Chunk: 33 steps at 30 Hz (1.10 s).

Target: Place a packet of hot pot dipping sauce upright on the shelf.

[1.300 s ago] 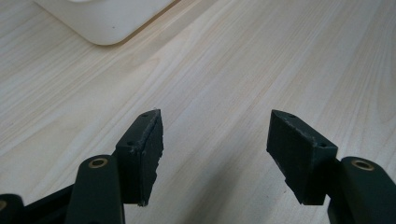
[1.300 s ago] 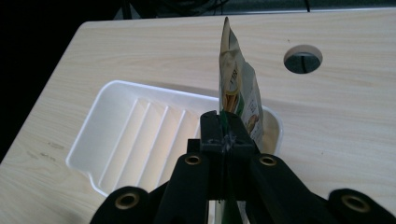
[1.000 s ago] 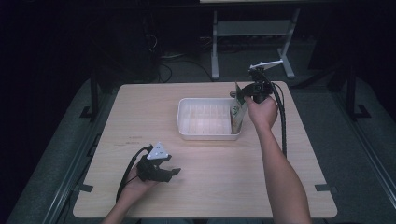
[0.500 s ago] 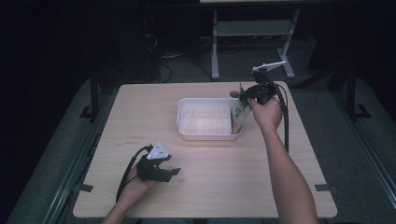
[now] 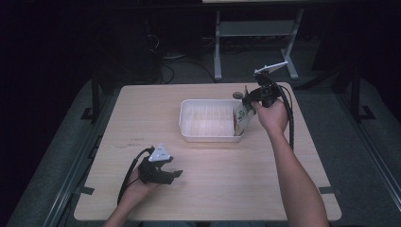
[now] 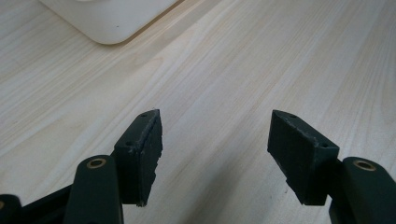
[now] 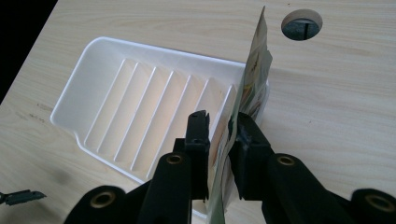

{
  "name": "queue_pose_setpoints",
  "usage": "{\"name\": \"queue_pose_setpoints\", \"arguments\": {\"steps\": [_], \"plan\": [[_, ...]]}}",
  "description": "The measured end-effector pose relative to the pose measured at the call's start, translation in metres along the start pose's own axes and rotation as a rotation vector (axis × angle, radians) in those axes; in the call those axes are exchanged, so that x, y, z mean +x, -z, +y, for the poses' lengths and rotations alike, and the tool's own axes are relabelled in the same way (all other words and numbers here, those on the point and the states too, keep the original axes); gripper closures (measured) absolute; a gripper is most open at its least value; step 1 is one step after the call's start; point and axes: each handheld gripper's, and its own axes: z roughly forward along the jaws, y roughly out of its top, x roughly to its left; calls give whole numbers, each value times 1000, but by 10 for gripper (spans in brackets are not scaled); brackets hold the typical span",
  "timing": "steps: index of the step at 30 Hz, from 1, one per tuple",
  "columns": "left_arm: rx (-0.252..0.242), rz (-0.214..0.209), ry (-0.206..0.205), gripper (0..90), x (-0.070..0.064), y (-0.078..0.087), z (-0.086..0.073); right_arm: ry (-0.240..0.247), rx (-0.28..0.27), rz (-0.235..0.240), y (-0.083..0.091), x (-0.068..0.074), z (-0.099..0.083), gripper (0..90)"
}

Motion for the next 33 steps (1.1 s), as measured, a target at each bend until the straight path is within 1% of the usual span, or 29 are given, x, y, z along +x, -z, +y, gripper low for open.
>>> {"name": "queue_pose_setpoints", "arguments": {"steps": [7, 12, 17, 19, 20, 22, 24, 30, 33], "plan": [[-5, 4, 5, 340, 0, 0, 0, 12, 11, 10, 4, -1, -2, 709], [-5, 6, 6, 335, 1, 0, 0, 19, -3, 16, 8, -1, -4, 679], [-1, 7, 5, 329, 1, 0, 0, 10, -9, 20, 14, -7, -8, 662], [0, 8, 6, 327, 1, 0, 0, 0, -14, 36, 17, -11, -10, 640], [1, 9, 6, 327, 1, 0, 0, 0, -14, 36, 17, -11, -10, 640], [2, 10, 6, 326, 1, 0, 0, -6, -13, 51, 19, -13, -12, 633], [2, 10, 6, 325, 1, 0, 0, 2, -13, 53, 21, -14, -14, 623], [1, 12, 7, 321, 1, 0, 0, 7, -21, 65, 26, -15, -17, 596], [2, 13, 7, 320, 1, 0, 0, 15, -15, 62, 26, -14, -18, 591]]}}
